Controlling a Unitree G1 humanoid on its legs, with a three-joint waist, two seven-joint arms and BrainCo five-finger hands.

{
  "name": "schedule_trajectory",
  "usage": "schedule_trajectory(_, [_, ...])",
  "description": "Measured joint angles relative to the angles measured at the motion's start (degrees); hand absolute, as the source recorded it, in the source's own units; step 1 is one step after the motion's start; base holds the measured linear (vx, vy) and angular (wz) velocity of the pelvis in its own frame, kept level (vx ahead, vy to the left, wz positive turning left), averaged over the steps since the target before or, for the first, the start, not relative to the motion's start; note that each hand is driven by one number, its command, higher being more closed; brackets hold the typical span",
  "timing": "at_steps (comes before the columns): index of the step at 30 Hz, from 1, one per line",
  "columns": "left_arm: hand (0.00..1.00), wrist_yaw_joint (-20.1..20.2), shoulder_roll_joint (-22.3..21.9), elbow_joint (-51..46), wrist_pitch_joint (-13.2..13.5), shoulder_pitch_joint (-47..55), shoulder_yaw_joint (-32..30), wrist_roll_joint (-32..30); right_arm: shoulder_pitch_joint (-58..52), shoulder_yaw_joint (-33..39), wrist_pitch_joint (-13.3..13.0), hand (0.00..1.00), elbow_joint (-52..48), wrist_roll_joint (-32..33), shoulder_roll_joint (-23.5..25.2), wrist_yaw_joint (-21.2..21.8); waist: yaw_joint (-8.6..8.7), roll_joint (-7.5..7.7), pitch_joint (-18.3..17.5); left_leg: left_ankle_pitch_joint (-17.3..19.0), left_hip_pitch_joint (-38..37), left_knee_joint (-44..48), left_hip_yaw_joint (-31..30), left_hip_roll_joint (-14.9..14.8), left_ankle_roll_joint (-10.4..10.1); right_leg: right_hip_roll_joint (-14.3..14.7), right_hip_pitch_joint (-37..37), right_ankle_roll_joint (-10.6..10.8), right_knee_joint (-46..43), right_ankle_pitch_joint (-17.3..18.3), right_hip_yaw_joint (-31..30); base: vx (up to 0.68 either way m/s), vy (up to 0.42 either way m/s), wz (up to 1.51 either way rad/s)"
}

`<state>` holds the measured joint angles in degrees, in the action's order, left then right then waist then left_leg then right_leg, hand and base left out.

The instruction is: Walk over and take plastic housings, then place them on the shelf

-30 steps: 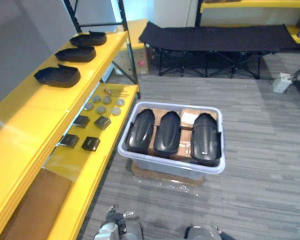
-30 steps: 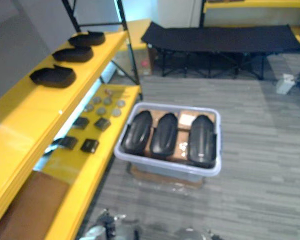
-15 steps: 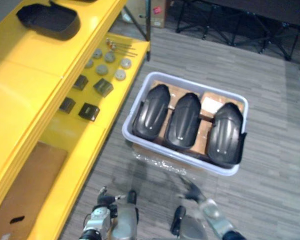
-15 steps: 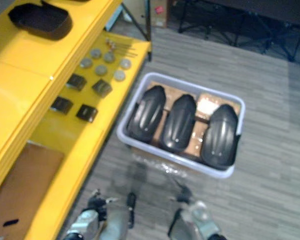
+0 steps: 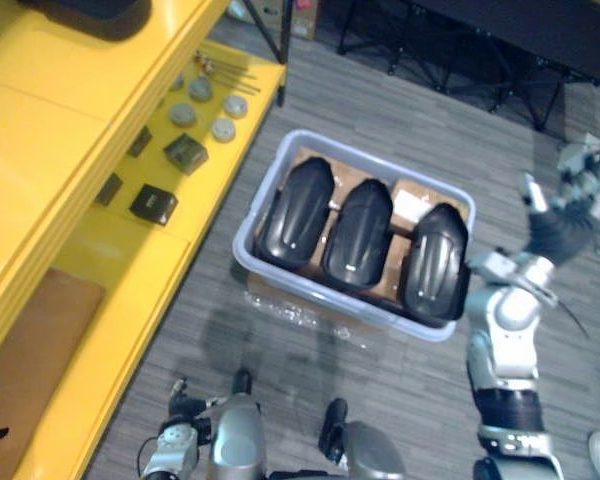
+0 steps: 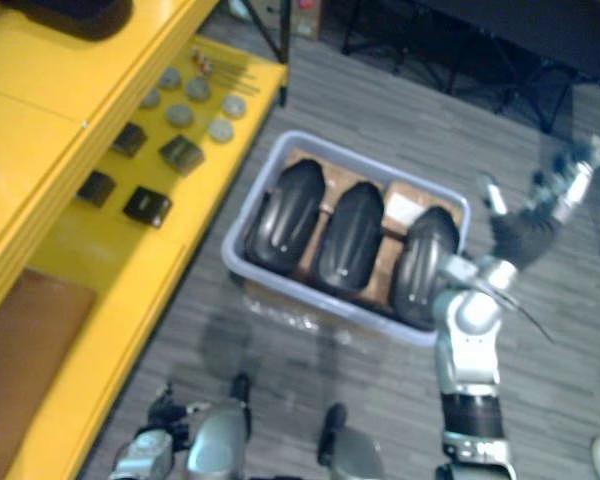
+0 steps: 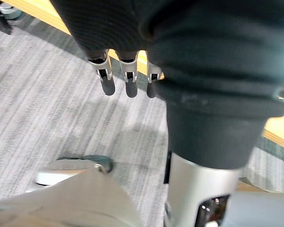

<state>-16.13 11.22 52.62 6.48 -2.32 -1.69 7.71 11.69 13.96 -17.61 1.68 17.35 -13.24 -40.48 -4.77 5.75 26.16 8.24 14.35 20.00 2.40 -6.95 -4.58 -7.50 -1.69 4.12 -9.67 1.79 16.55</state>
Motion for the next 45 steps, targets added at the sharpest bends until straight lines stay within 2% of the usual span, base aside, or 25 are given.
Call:
schedule_trajectory(4, [0.00, -1.80, -0.02, -1.21, 1.33, 0.04, -1.06, 0.99, -2.66, 6.43, -0.04, 0.00, 11.79, 6.23, 1.72, -1.27, 0.80, 0.16, 0.44, 0.67, 6.46, 3.66, -0.60, -0.93, 0.06, 1.06, -4.02, -0.13, 0.65, 0.16, -1.01, -0.15, 0.002, -0.04])
schedule_trajectory(10, [0.00, -3.85, -0.04, -2.25, 3.02, -0.43, -2.61, 1.67, -2.05, 10.64, -0.92, 0.00, 24.53, 7.92, 1.16, -2.06, 1.13, 0.27, 1.13, -0.11, 12.78, 6.56, -2.39, -1.62, -0.11, 2.56, -8.52, 0.14, -0.30, 0.98, -0.62, -0.07, -0.023, 0.03])
schedule_trajectory(17, [0.00, -4.15, -0.29, -1.94, 3.02, -0.82, -5.30, 3.67, 4.77, 10.75, -1.03, 0.00, 33.28, 8.98, -4.93, -1.92, 0.35, 0.27, 1.80, -1.03, 15.90, 7.19, -5.10, -0.34, -0.18, 2.42, -11.25, -0.18, -2.79, 1.95, -0.24, 0.02, 0.009, 0.18])
schedule_trajectory(20, [0.00, -4.12, -0.33, -1.98, 3.04, -0.82, -6.25, 3.72, 6.80, 10.71, -0.74, 0.00, 36.11, 8.95, -6.62, -1.85, -0.93, 0.26, 1.81, -1.02, 15.98, 7.54, -5.60, 0.21, -0.18, 1.83, -12.04, -0.09, -5.19, 3.66, -0.67, 0.03, 0.016, 0.17])
schedule_trajectory(24, [0.00, -3.82, -0.37, -1.92, 3.10, -0.56, -6.69, 3.71, 10.68, 10.64, 0.19, 0.00, 39.93, 9.02, -11.26, 0.99, -1.02, -0.53, 2.29, -1.45, 17.23, 7.57, -6.31, 1.44, -0.09, 0.54, -14.32, 0.52, -8.37, 5.38, -0.64, 0.02, 0.010, 0.11])
schedule_trajectory(30, [0.00, -3.17, -0.46, -2.00, 3.63, -0.36, -6.49, 3.76, 13.50, 10.52, 0.68, 0.00, 42.85, 8.88, -14.51, 4.25, -1.02, -1.01, 2.56, -2.17, 16.68, 6.51, -6.48, 2.60, -0.02, -1.04, -15.39, 0.77, -11.34, 7.10, -0.65, 0.01, -0.012, 0.08])
schedule_trajectory(37, [0.00, -1.64, -0.52, -1.99, 5.59, -0.27, -4.77, 5.57, 18.33, 9.21, 5.76, 0.00, 46.61, 8.88, -18.80, 4.09, -1.17, -2.43, 3.39, -4.22, 15.89, 4.15, -6.62, 3.89, 0.22, -2.90, -16.50, 1.20, -14.01, 8.33, -0.41, -0.01, -0.017, 0.09])
schedule_trajectory(42, [0.00, -1.19, -0.77, -1.93, 5.68, 0.03, -2.49, 5.94, 21.39, 7.96, 11.32, 0.00, 49.46, 9.02, -22.17, 4.18, -1.82, -4.38, 3.67, -5.69, 15.84, 2.28, -6.53, 4.93, 0.45, -4.20, -18.10, 1.22, -15.66, 8.72, -0.67, -0.02, -0.005, 0.04])
schedule_trajectory(45, [0.00, -1.07, -1.08, -1.74, 5.68, 0.04, -1.41, 6.25, 23.22, 7.72, 13.49, 0.00, 52.69, 9.07, -23.79, 4.26, -2.24, -5.48, 3.75, -6.05, 15.92, 2.01, -6.62, 5.53, 0.51, -4.97, -18.74, 1.41, -16.89, 9.34, -0.64, -0.01, 0.001, 0.08])
